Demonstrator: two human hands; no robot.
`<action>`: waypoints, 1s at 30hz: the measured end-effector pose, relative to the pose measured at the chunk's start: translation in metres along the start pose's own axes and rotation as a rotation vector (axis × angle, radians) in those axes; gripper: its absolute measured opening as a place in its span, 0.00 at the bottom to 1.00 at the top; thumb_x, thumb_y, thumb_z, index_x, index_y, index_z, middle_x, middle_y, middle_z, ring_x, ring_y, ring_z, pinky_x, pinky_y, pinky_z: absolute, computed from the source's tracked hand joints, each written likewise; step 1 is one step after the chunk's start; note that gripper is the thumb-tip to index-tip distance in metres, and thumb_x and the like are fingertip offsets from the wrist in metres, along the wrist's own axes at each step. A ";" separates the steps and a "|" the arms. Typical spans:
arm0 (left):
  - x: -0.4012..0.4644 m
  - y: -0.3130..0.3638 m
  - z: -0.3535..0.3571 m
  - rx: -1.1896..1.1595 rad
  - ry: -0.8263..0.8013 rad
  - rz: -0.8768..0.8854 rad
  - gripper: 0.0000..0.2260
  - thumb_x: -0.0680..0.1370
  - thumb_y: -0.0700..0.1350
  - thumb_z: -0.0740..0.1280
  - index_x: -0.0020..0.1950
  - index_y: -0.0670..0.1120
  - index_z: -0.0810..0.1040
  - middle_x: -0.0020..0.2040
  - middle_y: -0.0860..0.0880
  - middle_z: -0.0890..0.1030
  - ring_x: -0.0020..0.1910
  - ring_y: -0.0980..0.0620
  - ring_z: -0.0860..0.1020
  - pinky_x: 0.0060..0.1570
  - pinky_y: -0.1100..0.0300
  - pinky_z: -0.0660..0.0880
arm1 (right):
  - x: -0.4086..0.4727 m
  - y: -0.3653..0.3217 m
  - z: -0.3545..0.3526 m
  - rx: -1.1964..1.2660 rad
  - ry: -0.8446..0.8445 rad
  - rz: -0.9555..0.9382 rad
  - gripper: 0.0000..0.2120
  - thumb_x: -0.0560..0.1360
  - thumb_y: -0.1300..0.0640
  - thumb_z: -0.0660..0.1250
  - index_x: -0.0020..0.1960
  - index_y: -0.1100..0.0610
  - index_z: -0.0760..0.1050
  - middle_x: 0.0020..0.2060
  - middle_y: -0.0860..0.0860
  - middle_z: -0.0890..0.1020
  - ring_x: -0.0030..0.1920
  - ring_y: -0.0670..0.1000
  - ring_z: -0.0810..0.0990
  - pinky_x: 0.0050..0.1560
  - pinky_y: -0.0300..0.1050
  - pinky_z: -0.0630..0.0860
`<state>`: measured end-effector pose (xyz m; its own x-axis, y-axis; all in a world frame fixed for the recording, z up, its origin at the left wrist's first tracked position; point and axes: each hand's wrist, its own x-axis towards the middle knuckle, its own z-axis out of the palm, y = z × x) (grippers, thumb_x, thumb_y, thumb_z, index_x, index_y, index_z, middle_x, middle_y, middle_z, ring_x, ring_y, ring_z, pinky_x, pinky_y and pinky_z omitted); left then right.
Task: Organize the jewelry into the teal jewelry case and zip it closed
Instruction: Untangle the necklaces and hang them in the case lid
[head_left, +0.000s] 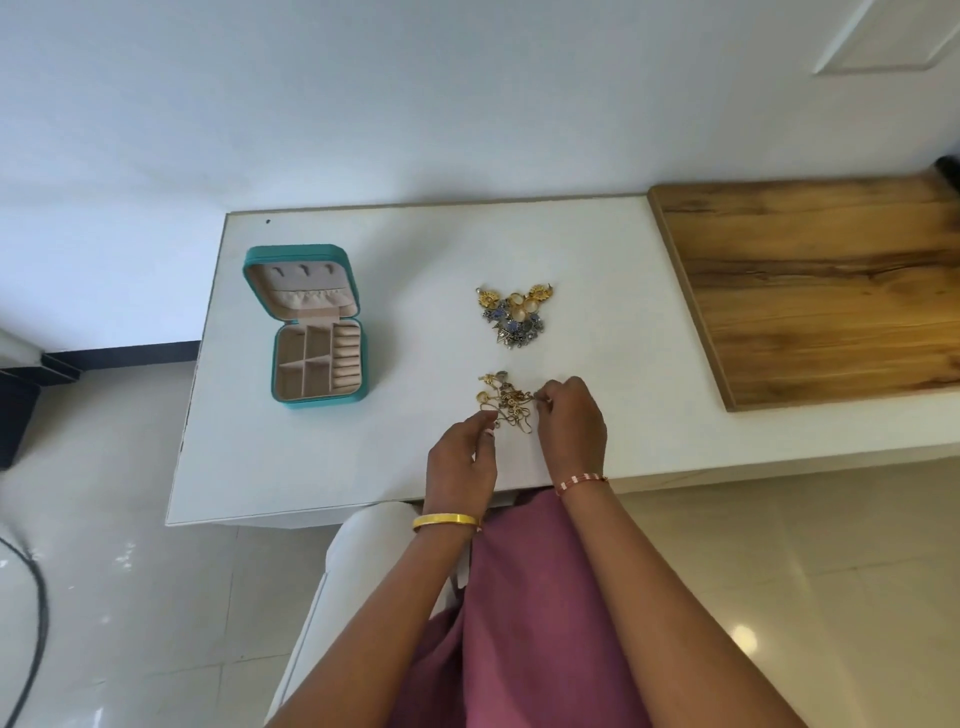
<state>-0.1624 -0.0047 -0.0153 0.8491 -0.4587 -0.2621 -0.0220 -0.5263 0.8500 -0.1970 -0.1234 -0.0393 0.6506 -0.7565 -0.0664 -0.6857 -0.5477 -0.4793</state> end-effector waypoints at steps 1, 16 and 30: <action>0.000 -0.001 0.000 0.002 -0.003 -0.009 0.13 0.78 0.38 0.59 0.60 0.44 0.77 0.58 0.46 0.79 0.59 0.50 0.76 0.54 0.73 0.63 | 0.001 -0.001 0.000 -0.044 -0.002 -0.027 0.08 0.77 0.64 0.59 0.52 0.62 0.76 0.50 0.59 0.75 0.49 0.59 0.76 0.38 0.44 0.68; -0.013 0.015 -0.010 0.004 -0.004 -0.022 0.12 0.78 0.40 0.59 0.59 0.45 0.77 0.58 0.46 0.80 0.58 0.51 0.77 0.57 0.67 0.67 | 0.000 -0.005 -0.008 -0.248 -0.116 -0.240 0.13 0.73 0.70 0.58 0.54 0.62 0.74 0.51 0.58 0.75 0.51 0.59 0.75 0.37 0.45 0.68; -0.014 0.021 -0.019 -0.051 0.017 -0.056 0.12 0.77 0.39 0.60 0.57 0.46 0.79 0.55 0.46 0.82 0.55 0.51 0.78 0.54 0.66 0.68 | 0.015 -0.021 -0.030 0.357 -0.087 -0.031 0.07 0.77 0.65 0.56 0.49 0.64 0.73 0.47 0.58 0.78 0.47 0.55 0.75 0.44 0.44 0.69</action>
<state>-0.1653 0.0041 0.0152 0.8570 -0.4174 -0.3023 0.0524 -0.5130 0.8568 -0.1826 -0.1337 -0.0037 0.7049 -0.7001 -0.1140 -0.5185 -0.3989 -0.7563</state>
